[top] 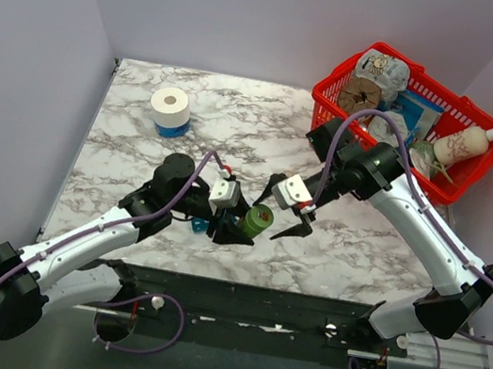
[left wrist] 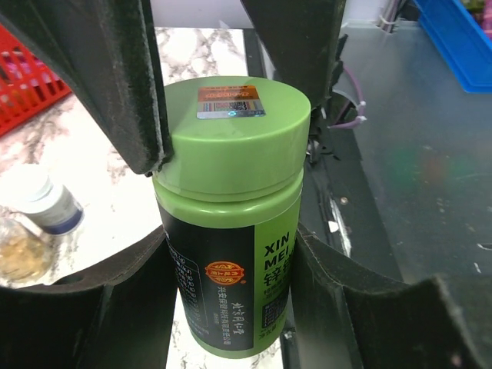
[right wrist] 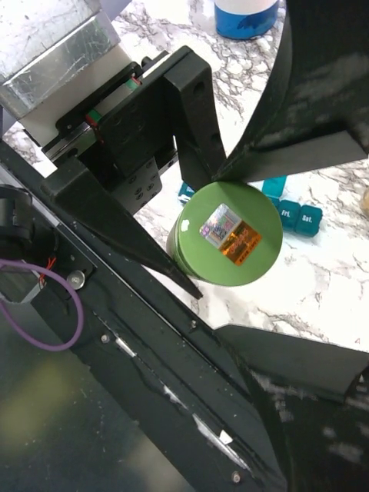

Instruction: Sort the pills into containers

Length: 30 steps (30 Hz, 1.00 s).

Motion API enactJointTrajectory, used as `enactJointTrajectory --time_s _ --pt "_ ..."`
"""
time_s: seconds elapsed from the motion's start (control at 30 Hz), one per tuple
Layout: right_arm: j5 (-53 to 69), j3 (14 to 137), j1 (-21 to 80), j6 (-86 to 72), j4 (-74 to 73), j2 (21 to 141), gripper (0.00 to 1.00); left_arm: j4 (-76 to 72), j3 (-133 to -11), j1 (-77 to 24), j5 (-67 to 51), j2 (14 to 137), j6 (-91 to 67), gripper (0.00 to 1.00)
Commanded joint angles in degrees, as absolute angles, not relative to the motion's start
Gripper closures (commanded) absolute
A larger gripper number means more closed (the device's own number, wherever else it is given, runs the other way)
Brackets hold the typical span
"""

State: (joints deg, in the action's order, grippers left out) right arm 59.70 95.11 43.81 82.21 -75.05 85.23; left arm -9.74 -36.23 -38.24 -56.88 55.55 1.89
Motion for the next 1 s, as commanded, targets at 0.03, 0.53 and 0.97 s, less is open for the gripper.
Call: enactJointTrajectory --time_s 0.03,0.53,0.97 --pt "59.1 93.4 45.9 75.6 -72.4 85.3 0.29 -12.4 -39.0 -37.4 -57.9 55.9 1.7 1.0" --pt "39.5 87.6 45.8 25.5 -49.7 89.1 0.71 -28.5 -32.3 -40.3 -20.0 44.7 1.7 1.0" --pt "39.8 89.9 42.0 15.4 -43.5 89.3 0.31 -31.1 -30.5 -44.4 -14.6 50.1 2.5 1.0"
